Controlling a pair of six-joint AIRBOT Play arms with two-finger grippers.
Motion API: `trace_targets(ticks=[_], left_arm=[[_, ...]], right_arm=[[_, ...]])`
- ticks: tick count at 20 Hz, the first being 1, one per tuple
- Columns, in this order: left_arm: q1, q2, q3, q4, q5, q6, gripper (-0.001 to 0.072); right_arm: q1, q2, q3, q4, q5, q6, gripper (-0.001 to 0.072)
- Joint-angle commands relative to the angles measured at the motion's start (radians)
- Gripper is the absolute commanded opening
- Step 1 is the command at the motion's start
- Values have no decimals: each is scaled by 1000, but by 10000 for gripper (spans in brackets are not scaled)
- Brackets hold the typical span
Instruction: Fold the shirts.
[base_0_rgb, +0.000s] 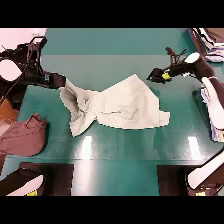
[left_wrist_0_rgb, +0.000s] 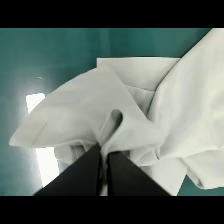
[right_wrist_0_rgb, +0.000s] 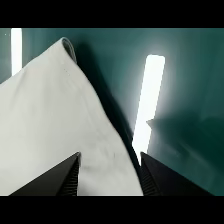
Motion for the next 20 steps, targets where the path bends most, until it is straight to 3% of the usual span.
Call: trace_targets(ticks=[1,6,7,9,10,14,20], left_arm=[[0,0,0,-5,-9,0,28],[0,0,0,-5,-11,0,28],[0,0,0,-5,-14,0,28],[0,0,0,-5,-23,0,28],[0,0,0,-5,-28,0,28],[0,75,49,86,-24,-43,28],[0,289,430,202,-24,-70,28]], right_arm=[[19,-152,166,27,94,-13,451],[95,-251,313,43,150,-13,445],[109,-251,311,42,129,-13,412],[128,-249,311,42,86,-14,69],[129,-243,311,43,76,-13,17],[91,-94,311,39,59,-13,15],[-43,389,311,34,52,-14,16]])
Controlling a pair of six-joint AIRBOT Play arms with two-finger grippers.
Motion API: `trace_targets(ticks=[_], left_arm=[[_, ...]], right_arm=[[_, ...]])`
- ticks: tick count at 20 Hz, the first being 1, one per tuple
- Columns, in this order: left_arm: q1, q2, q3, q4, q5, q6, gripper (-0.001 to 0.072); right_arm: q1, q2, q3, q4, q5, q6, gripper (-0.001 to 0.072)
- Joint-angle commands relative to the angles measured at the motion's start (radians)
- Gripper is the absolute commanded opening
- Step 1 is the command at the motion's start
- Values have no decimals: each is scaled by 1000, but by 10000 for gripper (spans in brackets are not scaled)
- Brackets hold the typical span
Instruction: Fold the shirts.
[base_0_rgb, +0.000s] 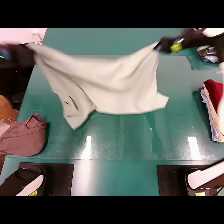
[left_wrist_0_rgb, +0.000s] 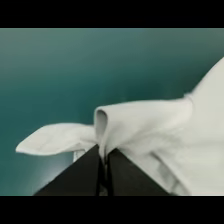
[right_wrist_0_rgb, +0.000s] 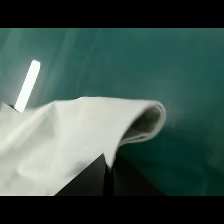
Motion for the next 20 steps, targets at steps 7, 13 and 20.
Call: trace_targets(ticks=[7,13,20], left_arm=[[0,150,552,-5,3,-14,27],[0,145,627,-29,85,-14,26],[0,-105,502,-23,-29,18,26]], right_arm=[[-184,653,1,-3,27,1,15],[-369,790,1,-3,142,77,15],[-414,811,-405,-10,202,159,15]])
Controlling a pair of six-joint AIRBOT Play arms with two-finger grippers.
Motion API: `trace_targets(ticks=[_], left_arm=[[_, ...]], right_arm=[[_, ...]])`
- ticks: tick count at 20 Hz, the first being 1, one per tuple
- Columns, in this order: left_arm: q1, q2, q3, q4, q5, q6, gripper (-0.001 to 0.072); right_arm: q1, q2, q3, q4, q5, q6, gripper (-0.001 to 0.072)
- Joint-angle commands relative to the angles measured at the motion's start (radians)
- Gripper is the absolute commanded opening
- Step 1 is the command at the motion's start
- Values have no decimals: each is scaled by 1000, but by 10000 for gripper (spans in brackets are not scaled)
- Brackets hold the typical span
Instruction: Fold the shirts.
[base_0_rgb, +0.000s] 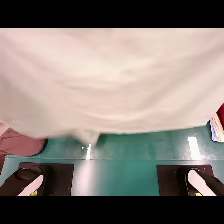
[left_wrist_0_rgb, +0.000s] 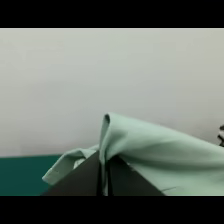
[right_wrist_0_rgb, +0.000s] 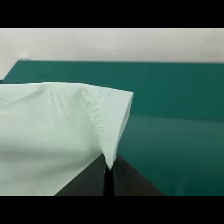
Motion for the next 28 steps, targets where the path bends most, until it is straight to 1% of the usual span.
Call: trace_targets(ticks=[1,4,5,7,8,10,13,14,15,16,17,18,20,22,23,25,28], left_arm=[[1,-176,-77,3,-97,45,27],[1,-403,-153,1,-146,46,28],[1,-474,-174,0,-138,46,28],[1,-620,-190,0,-109,55,28],[1,-684,-190,2,-88,69,28],[1,-765,-190,3,-40,69,28],[1,-798,-190,5,27,69,29],[1,-796,-188,19,29,69,53],[1,-793,-185,41,19,69,314],[2,-793,-177,68,-14,69,555],[7,-792,-170,87,-59,69,543],[22,-790,-160,86,-114,68,542],[64,-771,-160,82,-230,65,542],[109,-724,-196,64,-320,66,541],[132,-683,-247,40,-326,70,541],[168,-565,-416,17,-312,88,542],[190,-370,-756,-24,-262,88,542]], right_arm=[[-9,11,-269,-36,2,31,15],[33,-6,-546,-174,-102,58,16],[45,-39,-619,-185,-134,57,15],[77,-135,-698,-184,-199,55,16],[97,-190,-708,-184,-239,49,15],[138,-305,-688,-171,-336,27,15],[187,-453,-559,-172,-386,27,16],[196,-494,-504,-171,-388,28,17],[201,-529,-449,-171,-379,29,22],[203,-561,-388,-168,-350,29,160],[203,-584,-333,-169,-313,29,351],[203,-597,-282,-170,-272,29,382],[203,-587,-224,-179,-217,27,381],[203,-535,-226,-178,-192,18,381],[203,-502,-246,-177,-187,16,381],[203,-421,-322,-176,-185,-6,380],[203,-310,-449,-174,-188,-8,380]])
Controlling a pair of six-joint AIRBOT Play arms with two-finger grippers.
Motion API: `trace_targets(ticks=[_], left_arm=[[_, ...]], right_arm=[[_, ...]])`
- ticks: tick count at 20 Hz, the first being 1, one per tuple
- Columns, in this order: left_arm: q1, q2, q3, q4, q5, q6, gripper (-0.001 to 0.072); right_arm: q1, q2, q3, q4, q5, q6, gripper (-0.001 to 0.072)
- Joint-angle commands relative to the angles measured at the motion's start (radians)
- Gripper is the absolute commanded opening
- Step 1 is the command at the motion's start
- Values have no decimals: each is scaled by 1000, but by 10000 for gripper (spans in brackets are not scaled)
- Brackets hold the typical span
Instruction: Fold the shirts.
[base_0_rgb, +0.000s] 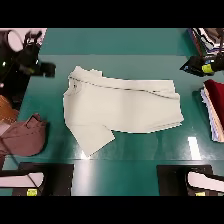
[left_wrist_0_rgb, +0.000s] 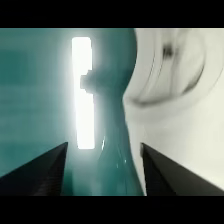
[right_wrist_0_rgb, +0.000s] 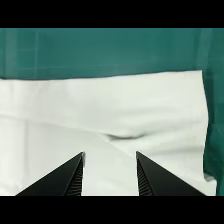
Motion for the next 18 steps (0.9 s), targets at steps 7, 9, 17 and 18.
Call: trace_targets(ticks=[7,9,17,18], left_arm=[[28,313,-801,-351,248,6,542],[28,313,-856,-391,307,6,542],[28,313,-896,-546,407,67,33],[28,313,-890,-546,409,66,28]], right_arm=[[0,235,-247,8,-17,-9,380],[0,254,-246,8,-9,-9,381],[-6,302,-248,-3,47,-9,380],[-20,304,-265,-2,76,-9,381]])
